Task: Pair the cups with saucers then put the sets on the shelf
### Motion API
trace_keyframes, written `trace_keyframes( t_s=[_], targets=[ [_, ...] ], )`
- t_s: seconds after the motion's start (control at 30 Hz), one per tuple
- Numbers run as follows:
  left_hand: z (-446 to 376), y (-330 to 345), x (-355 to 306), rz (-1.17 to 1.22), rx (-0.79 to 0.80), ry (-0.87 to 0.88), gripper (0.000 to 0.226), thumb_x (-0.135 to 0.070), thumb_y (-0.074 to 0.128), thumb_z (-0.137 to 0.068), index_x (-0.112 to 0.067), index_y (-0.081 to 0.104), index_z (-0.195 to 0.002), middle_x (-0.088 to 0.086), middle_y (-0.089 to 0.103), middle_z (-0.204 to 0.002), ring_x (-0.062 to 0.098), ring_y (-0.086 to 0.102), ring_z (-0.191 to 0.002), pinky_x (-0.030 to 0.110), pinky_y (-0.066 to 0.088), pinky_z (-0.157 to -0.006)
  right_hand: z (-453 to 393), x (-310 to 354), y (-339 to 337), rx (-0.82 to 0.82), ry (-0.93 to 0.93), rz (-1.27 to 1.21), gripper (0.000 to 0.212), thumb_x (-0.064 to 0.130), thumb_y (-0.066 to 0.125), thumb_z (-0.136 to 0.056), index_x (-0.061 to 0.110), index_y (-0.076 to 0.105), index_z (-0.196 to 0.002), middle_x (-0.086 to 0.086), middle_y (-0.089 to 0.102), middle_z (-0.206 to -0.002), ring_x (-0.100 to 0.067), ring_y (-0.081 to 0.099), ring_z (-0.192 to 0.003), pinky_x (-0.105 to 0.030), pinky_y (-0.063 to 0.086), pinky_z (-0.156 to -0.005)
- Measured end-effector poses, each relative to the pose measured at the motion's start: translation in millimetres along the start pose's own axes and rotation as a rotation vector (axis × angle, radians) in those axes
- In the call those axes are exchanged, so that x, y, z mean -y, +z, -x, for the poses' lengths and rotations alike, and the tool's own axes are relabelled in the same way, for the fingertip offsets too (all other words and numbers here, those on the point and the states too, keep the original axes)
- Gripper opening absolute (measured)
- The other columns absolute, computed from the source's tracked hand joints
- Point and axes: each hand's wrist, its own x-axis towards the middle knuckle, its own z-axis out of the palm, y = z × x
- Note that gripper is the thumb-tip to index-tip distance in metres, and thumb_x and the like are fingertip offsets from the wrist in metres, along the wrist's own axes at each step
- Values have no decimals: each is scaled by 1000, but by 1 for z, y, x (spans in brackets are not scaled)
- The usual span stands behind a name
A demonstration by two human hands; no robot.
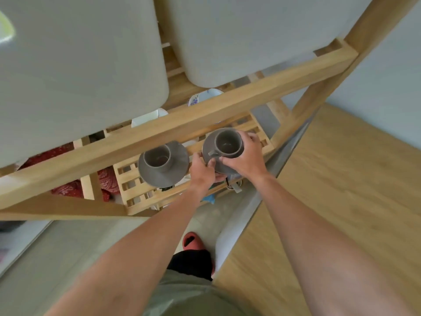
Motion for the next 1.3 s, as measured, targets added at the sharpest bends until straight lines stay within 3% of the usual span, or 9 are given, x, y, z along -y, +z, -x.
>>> trace_keyframes(
  t_s=[0.37, 0.47, 0.53, 0.67, 0.73, 0.9, 1.0, 1.1, 1.3],
  targets=[
    [-17, 15, -10, -76, -174, -44, 22, -10, 54, -105, -21, 43, -120, 13, 55, -135, 35, 65, -117, 35, 64, -51, -18, 4, 5, -26, 33, 81, 80, 48, 86, -60, 28, 52, -130, -3, 52, -127, -23, 53, -120, -43, 49, -101],
    [-22, 21, -10, -77, -233, -82, 26, -11, 55, -104, -17, 43, -127, 13, 55, -135, 35, 63, -119, 44, 66, -59, -21, 7, 9, -23, 39, 44, 82, 45, 87, -59, 27, 52, -131, -3, 51, -128, -22, 53, -120, -46, 49, -103],
    [-22, 25, -10, -49, -283, -133, 26, -12, 56, -103, -17, 41, -124, 15, 56, -133, 36, 66, -115, 48, 67, -65, -24, 9, 10, -2, 37, 4, 82, 41, 89, -59, 27, 52, -131, -4, 50, -129, -19, 49, -121, -43, 49, -103],
    [-19, 30, -9, 59, -320, -188, 45, -10, 62, -99, -16, 38, -136, 14, 60, -130, 34, 72, -107, 29, 65, -52, -31, 9, 10, 36, 24, -15, 81, 32, 91, -63, 23, 51, -133, -6, 48, -133, -9, 38, -114, -24, 43, -92],
    [-19, 30, -8, 121, -314, -206, 39, -8, 64, -98, -19, 40, -128, 14, 60, -131, 34, 72, -109, 34, 66, -58, -32, 9, 10, 48, 27, -14, 81, 32, 91, -64, 23, 50, -134, -6, 48, -134, -8, 37, -113, -21, 40, -89],
    [-17, 27, -4, 68, -332, -191, 28, -18, 58, -102, -27, 37, -118, 14, 65, -122, 29, 75, -98, 28, 64, -55, -25, 14, 12, 34, 62, -17, 94, 38, 92, -61, 23, 44, -141, -6, 45, -140, -22, 43, -129, -39, 48, -105],
    [-11, 23, 6, -35, -320, -125, 42, -27, 54, -102, -28, 32, -138, 15, 67, -117, 27, 73, -90, 37, 65, -73, -17, 16, 10, 42, 92, -9, 112, 42, 91, -62, 22, 28, -152, -7, 36, -151, -28, 36, -139, -43, 40, -110],
    [0, 19, 18, -118, -305, -1, 50, -30, 52, -100, -30, 26, -143, 13, 64, -120, 35, 68, -110, 52, 59, -94, -3, 17, 5, 45, 99, 26, 116, 39, 88, -68, 22, 17, -158, -8, 24, -161, -30, 21, -150, -46, 27, -119],
    [44, 26, 33, -226, -348, 208, 50, -19, 53, -102, -8, 32, -147, 17, 52, -140, 30, 54, -128, 48, 46, -109, 51, 9, -30, -124, 39, 46, 91, 26, 72, -82, 18, 20, -157, -13, 20, -164, -29, 16, -154, -47, 24, -124]
  ],
)
